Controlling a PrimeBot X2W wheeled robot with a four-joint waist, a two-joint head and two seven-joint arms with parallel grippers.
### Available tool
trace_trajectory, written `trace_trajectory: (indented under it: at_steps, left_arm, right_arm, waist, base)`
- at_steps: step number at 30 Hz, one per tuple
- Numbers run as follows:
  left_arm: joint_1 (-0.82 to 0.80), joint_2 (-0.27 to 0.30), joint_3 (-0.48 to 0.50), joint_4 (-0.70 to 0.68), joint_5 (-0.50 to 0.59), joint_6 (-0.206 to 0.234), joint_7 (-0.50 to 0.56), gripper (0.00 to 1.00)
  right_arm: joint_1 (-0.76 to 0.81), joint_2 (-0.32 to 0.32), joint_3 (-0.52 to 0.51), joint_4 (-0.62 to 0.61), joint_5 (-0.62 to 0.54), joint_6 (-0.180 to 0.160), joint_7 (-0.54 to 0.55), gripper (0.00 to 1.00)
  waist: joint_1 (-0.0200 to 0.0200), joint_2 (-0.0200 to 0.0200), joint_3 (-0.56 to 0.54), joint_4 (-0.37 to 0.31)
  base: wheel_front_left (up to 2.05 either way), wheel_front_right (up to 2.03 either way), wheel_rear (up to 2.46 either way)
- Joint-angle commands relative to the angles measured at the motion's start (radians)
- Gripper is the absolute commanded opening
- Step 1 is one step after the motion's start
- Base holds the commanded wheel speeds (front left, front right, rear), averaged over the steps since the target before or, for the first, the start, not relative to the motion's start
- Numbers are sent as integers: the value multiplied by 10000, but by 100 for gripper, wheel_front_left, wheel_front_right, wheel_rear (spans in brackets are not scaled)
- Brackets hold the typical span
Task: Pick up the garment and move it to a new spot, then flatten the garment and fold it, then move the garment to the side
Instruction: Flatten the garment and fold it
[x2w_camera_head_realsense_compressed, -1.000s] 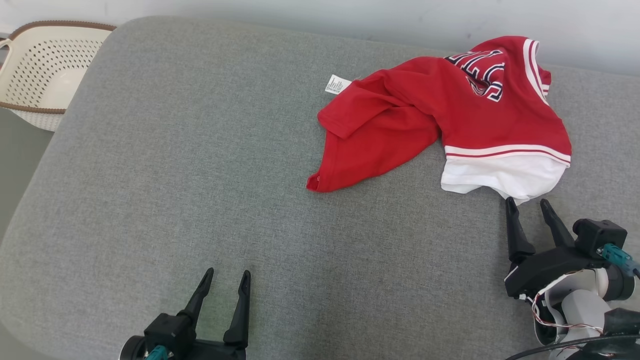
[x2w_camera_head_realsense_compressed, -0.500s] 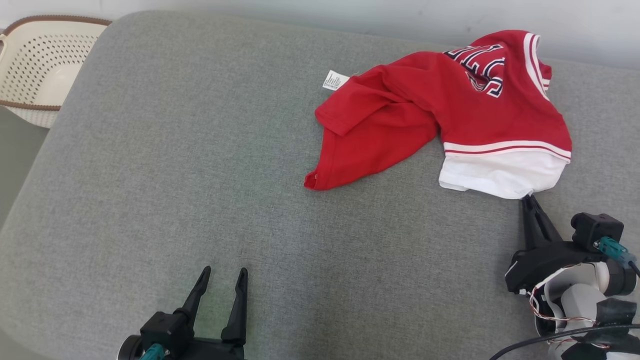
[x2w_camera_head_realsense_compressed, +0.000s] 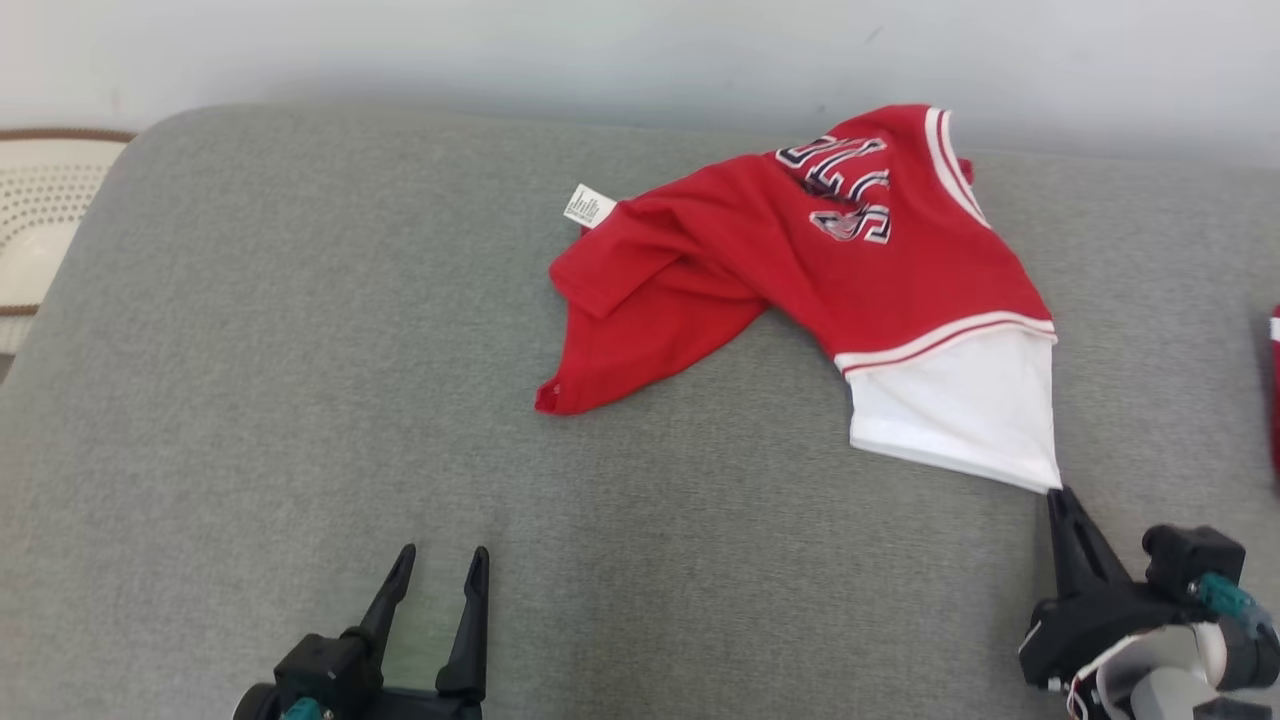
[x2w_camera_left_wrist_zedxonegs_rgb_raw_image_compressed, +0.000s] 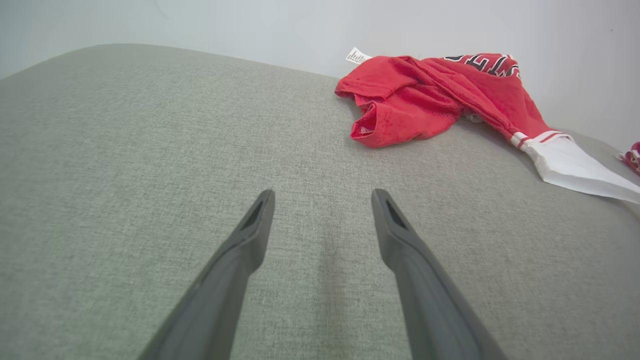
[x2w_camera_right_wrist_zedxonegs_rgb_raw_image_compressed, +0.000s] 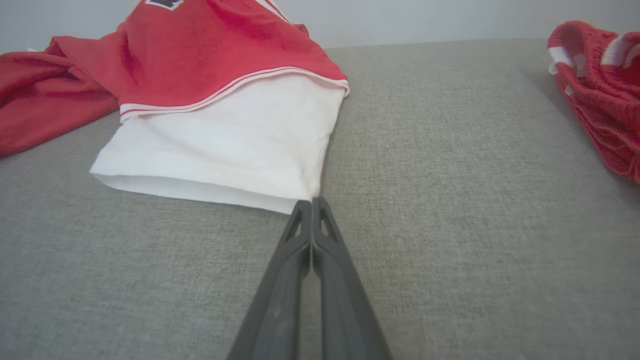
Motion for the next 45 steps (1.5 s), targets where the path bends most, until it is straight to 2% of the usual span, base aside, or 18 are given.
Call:
trace_trajectory:
  at_steps: [1,18,19,20,32,41,45]
  left_arm:
    - [231,11,-3,73,72,-50,-31,100]
    - [39,6,86,113,190,-81,-31,100]
    - [1,8,93,107,207,-68,-31,100]
    - [-45,9,109,105,172,-78,-31,100]
    - [-1581,9,406,790,34,-716,-31,100]
    - [-2970,12,737,1877,-127,-931,-31,100]
    - [-3479,14,962,2711,187,-933,-31,100]
  right_arm:
    - [316,4,52,-82,5,0,-6,0]
    - [2252,-685,-187,-178,427,-1,-4,0]
    - [2257,-676,-241,-229,471,-1,-4,17]
    - [2266,-690,-268,-295,477,-1,-4,100]
    - [2032,-431,-540,-1686,184,-1,-4,100]
    - [1751,-149,-335,-1886,197,-1,-6,100]
    - [1575,-80,-265,-1907,233,-1,-4,100]
  waist:
    - [0,0,-299,-380]
    - [0,0,-496,-1232]
    - [0,0,-486,-1279]
    - [0,0,-472,-1320]
    - [0,0,-43,-1912]
    - [0,0,378,-2355]
    - [0,0,592,-2552]
  base:
    - [0,0,0]
    - [0,0,0]
    - [0,0,0]
    - [0,0,0]
    - [0,0,0]
    - [0,0,0]
    - [0,0,0]
